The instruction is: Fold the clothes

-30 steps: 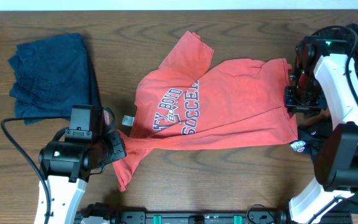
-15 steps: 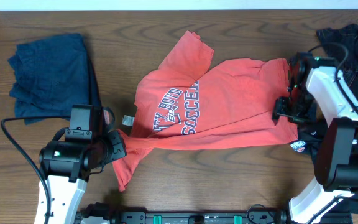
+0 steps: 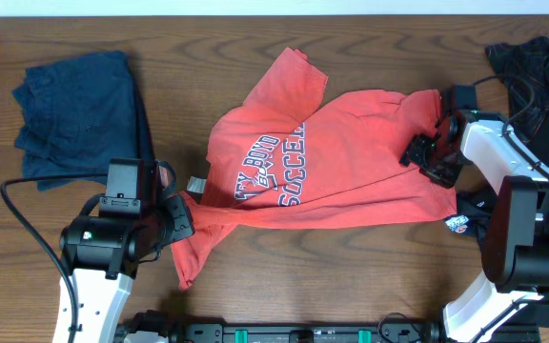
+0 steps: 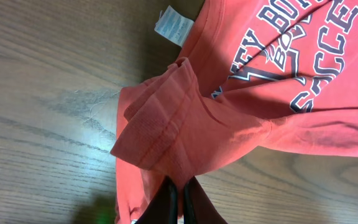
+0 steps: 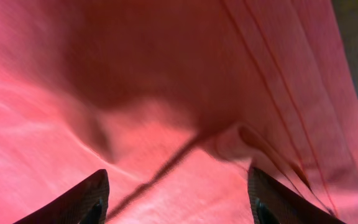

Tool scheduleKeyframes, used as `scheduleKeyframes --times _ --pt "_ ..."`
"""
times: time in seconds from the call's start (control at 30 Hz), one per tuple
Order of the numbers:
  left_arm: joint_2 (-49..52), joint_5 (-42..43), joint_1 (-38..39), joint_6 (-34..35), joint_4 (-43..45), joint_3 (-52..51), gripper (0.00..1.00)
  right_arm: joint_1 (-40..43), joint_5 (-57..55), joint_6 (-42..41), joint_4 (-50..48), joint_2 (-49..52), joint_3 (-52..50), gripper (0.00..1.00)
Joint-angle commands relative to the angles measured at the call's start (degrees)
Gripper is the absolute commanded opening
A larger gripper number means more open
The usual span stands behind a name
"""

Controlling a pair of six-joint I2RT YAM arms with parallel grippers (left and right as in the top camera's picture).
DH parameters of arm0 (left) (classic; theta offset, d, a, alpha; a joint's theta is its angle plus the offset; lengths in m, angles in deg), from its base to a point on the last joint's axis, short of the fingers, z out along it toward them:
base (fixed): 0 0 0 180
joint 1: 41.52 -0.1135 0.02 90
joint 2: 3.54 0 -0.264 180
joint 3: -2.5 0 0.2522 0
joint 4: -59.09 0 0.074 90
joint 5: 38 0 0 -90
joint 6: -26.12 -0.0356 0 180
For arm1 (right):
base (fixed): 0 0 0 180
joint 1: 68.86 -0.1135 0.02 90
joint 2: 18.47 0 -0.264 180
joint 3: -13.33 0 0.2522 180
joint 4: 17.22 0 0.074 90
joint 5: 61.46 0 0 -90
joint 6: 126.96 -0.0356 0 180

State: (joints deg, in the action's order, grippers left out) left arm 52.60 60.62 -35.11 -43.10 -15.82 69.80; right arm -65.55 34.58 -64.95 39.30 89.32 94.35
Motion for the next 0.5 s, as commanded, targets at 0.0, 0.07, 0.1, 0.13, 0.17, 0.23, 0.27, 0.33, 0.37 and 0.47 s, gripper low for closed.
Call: scheduleKeyframes --times 0.0,0.07,0.1,0.13,0.17,0.23,0.27,0.33,0.37,0.47 --pt "-0.2 -0.3 -0.4 -0.5 0.0 0.0 0.06 0.4 0.7 -1.5 -1.1 0.3 -0.1 0.68" --pt "-0.2 -0.3 -0.4 -0.5 0.0 0.0 0.06 0.4 -0.2 -1.5 -1.2 0.3 -0.1 0.68" --pt "-0.2 -0.3 -0.4 -0.5 0.0 0.0 0.06 0.4 -1.0 -1.5 -1.0 0.3 -0.1 0.67" --pt "-0.2 -0.3 -0.4 -0.5 0.0 0.0 0.06 0.4 -2.0 -1.6 -0.8 0.3 -0.1 0.67" --pt "-0.2 -0.3 -0.4 -0.5 -0.1 0.0 0.06 0.4 -3.2 -1.6 -0.6 0.3 -0.1 0.67" --pt "-0.2 -0.3 -0.4 -0.5 0.0 0.0 0.06 0.4 -4.6 -1.7 -0.6 0.3 -0.3 0.67" --pt "-0.2 -0.3 -0.4 -0.5 0.0 0.0 0.06 0.4 -5.1 -1.9 -0.6 0.3 -0.4 0.67" --pt "-0.2 -0.3 -0.4 -0.5 0.0 0.0 0.06 0.4 -6.1 -2.4 -0.7 0.3 -0.5 0.67" --pt "-0.2 -0.3 -0.4 -0.5 0.0 0.0 0.06 0.4 -6.2 -2.5 -0.9 0.5 -0.5 0.67" --pt "-0.2 -0.3 -0.4 -0.5 0.0 0.0 0.06 0.4 -6.2 -2.7 -2.0 0.9 -0.5 0.66"
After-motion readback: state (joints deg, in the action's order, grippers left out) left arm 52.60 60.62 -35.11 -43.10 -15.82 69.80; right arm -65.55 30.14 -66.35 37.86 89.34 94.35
